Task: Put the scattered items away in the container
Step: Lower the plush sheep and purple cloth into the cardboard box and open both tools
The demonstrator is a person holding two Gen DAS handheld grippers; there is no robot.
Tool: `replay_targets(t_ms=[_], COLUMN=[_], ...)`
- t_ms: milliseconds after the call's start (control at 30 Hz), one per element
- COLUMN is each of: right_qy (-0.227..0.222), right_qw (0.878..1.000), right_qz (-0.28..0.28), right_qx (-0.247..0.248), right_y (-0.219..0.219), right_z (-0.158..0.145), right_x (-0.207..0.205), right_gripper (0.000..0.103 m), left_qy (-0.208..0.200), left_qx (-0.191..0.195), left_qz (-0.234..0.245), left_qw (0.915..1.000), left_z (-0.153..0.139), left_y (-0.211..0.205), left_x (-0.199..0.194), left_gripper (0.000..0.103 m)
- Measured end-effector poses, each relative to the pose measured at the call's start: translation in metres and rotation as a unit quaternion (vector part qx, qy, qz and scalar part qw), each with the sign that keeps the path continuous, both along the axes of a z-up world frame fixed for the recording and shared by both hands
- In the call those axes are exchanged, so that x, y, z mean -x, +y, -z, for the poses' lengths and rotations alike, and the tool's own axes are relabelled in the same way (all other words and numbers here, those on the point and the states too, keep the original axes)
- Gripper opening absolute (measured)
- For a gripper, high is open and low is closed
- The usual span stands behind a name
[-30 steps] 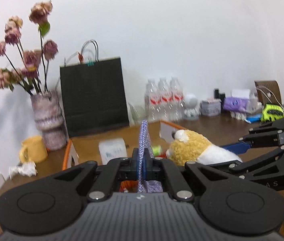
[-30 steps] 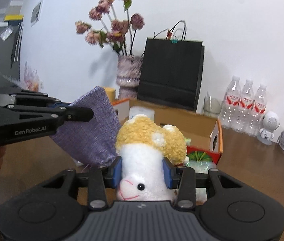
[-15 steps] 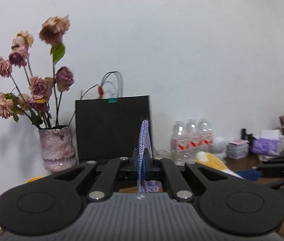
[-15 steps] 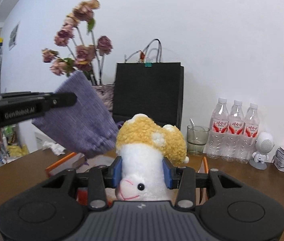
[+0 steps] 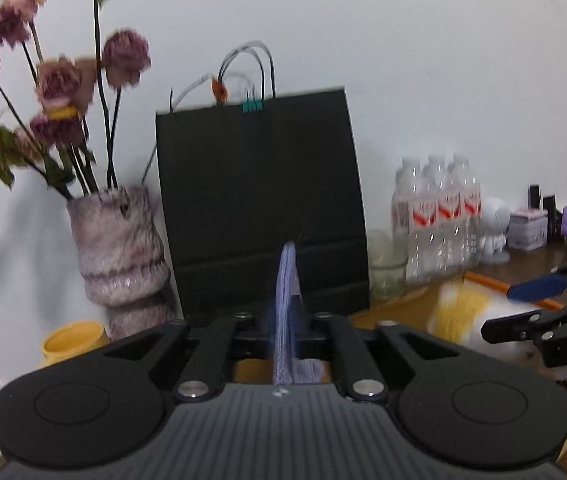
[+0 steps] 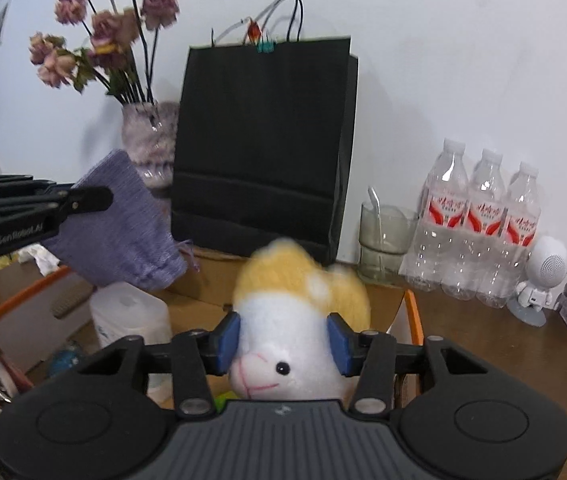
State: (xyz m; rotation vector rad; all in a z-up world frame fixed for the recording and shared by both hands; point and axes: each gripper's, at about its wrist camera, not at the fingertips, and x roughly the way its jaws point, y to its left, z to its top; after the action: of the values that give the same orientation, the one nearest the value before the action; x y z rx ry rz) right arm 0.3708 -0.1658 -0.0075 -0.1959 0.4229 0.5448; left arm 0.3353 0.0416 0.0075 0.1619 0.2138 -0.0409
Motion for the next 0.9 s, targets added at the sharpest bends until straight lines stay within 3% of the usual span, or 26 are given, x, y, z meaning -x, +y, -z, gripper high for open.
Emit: replay_targets(t_ms=[33, 67, 100, 433, 900], right_qy=[0.003, 0.007, 0.008, 0.030, 0.026], right_qw=[1.000, 1.000, 1.000, 1.000, 1.000], right_qz=[0.000, 0.000, 0.000, 0.000, 0.004], right_qx=[0.001, 0.002, 0.001, -0.007, -0.004], right_y=[0.001, 0.001, 0.000, -0.004, -0.005], right_z=[0.002, 0.004, 0.005, -0.003, -0.007], right_x=[-0.001, -0.001, -0.001, 0.006, 0.009], right_gripper=[0.068, 0.091, 0.096, 0.102, 0.102], left_qy=[0.010, 0.008, 0.001, 0.030, 0.036], left_qx=[0.004, 0.007, 0.007, -0.019, 0.016], left_qz=[-0.003, -0.011, -0.014, 0.009, 0.009], left_qw=[0.9999, 0.9999, 0.9999, 0.9993, 0.9992], left_z=[0.002, 0.004, 0.005, 0.008, 0.000], left_y=[0.001, 0.001, 0.001, -0.014, -0.008], left_x=[-0.002, -0.001, 0.001, 0.010, 0.013], left_gripper=[0.090, 0.101, 0.103, 0.103, 0.103])
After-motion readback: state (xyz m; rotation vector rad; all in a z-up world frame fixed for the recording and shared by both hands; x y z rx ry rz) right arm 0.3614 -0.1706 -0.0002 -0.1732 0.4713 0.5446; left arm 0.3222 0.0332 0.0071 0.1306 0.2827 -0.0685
